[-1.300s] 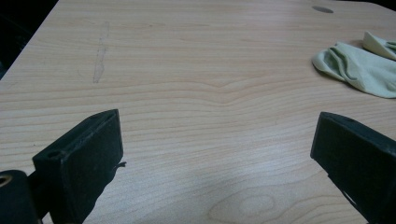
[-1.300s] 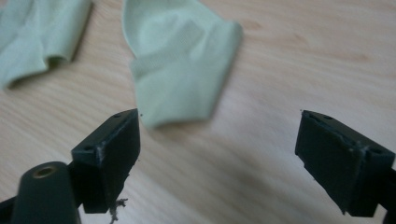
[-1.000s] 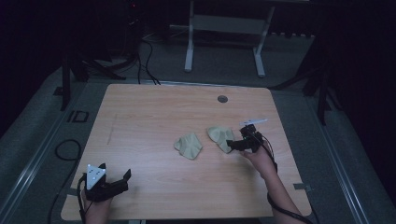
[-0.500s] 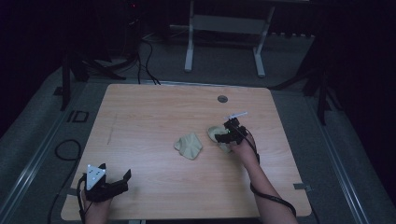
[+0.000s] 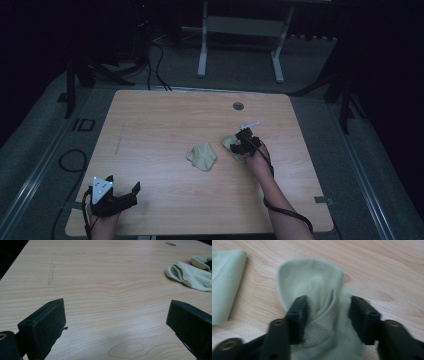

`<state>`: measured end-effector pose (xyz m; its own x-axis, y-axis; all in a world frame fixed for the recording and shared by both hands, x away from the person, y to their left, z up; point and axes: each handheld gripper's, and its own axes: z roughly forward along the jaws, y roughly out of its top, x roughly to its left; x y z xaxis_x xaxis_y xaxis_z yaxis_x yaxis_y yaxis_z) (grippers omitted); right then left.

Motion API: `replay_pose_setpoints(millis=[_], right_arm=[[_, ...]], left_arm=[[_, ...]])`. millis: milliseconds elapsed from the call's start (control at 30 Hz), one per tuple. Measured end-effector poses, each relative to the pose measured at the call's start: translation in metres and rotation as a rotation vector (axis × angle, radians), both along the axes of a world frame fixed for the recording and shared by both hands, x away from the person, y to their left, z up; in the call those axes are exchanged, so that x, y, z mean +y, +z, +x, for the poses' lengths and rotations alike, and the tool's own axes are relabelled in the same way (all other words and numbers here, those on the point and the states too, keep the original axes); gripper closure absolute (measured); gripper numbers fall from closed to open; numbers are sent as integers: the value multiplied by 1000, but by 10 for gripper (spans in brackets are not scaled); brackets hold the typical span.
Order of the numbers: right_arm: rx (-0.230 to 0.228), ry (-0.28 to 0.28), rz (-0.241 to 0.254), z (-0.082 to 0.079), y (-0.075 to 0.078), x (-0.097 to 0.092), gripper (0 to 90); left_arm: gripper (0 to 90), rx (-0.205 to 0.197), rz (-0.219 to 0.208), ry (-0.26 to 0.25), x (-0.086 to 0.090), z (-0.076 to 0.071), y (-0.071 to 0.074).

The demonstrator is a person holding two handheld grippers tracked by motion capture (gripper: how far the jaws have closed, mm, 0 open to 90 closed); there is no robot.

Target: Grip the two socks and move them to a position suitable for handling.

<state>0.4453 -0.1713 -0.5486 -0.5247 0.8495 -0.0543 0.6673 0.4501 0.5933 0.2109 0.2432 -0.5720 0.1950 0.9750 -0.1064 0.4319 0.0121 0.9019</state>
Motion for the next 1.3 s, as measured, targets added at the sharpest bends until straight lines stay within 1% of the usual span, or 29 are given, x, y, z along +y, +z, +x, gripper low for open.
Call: replay_pose_setpoints(millis=[33,67,133,167,233,300,367,433,500,633,700,767,800,900,1033,1067,1100,1167,1200,1233,1267,1300], right_arm=[[-4,11,0,-1,0,1,556],[-15,26,0,-2,0,2,620],[-25,31,-8,-4,0,3,727],[-30,33,-22,-4,0,4,766],[-24,30,-25,-4,1,4,795],[-18,40,-29,-3,4,3,800],[-29,52,-39,-5,8,3,804],[-31,65,-26,-8,15,1,804],[-37,85,-11,-13,23,-1,805],[-57,131,-13,-27,39,-2,806],[-69,150,-6,-32,46,-3,807],[-87,178,1,-43,56,-5,807],[-90,185,9,-48,60,-5,807],[-112,236,11,-66,72,-6,807],[-130,303,12,-88,83,-5,807],[-129,315,20,-94,85,-6,807],[-138,326,24,-101,86,-6,807],[-151,355,16,-113,86,-6,807],[-156,367,14,-117,85,-6,807],[-151,381,15,-124,83,-6,806],[-150,396,10,-127,81,-7,806],[-150,400,-3,-133,78,-7,806]], left_arm=[[23,1,2,-2,0,0,0],[23,2,2,-3,-1,0,0],[23,3,2,-4,-1,1,-1],[22,4,2,-4,-1,1,-1],[23,4,3,-4,-1,1,-1],[23,3,0,-3,0,0,-1],[23,3,0,-1,0,0,-1],[23,5,0,0,0,1,-1],[23,4,2,-2,-1,1,-1],[23,1,5,2,-1,0,0],[23,3,6,3,-1,0,0],[23,4,8,3,-1,0,0],[23,3,9,3,-1,0,0],[23,4,13,0,-2,0,0],[23,3,15,-2,-3,0,0],[23,2,15,-2,-3,-1,0],[23,2,15,-2,-3,-1,1],[23,1,13,-2,-3,-1,1],[23,1,14,-3,-3,-1,1],[23,2,14,-3,-3,-1,0],[23,3,13,-3,-4,0,0],[23,4,14,-3,-4,0,0]])
